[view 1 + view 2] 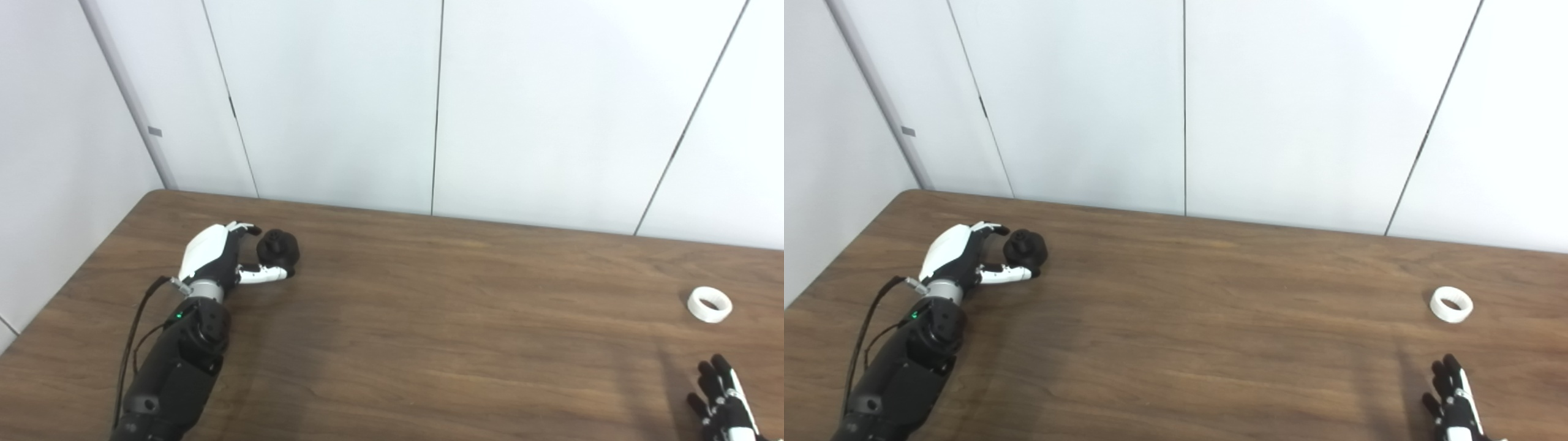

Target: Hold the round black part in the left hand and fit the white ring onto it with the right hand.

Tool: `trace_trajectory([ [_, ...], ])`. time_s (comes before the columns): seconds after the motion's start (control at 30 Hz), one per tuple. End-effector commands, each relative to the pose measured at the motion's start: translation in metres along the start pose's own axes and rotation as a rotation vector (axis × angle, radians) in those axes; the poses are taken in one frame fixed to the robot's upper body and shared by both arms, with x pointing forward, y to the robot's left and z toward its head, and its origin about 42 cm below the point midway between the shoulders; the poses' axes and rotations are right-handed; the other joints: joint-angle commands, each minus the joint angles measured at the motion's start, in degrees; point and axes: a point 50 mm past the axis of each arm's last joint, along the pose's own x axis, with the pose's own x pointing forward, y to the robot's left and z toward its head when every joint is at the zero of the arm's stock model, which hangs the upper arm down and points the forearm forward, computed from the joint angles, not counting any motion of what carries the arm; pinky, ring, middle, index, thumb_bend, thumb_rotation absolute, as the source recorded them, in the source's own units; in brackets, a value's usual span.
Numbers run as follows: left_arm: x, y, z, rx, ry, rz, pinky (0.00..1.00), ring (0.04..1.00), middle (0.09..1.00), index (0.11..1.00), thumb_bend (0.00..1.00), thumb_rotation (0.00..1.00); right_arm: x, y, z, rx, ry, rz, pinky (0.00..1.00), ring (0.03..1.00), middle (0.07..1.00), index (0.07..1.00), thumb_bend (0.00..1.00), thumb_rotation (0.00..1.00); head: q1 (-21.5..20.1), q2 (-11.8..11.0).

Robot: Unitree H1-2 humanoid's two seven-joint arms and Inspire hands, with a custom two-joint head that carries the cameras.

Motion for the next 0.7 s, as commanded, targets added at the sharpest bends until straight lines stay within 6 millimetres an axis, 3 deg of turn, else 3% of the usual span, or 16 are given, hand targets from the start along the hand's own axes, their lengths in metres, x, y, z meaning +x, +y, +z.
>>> trace_trajectory([
  [0.0,0.0158,0.0313,0.0163,0.011,-0.043,0.068,1.00,0.994,0.951,0.811,0.94,0.36,-0.0004,-0.0026,0.0046,-0.011,-0.017,-0.006,1.00,1.000,0.976,1.000,0.56,1.00,0.3,0.1],
  [0.67,0.0161,0.0260,0.0254,0.012,-0.047,0.061,1.00,0.988,0.942,0.787,0.92,0.34,-0.0008,-0.0099,0.0061,-0.006,-0.020,-0.003,1.00,1.000,0.984,1.000,0.52,1.00,2.4,0.6],
])
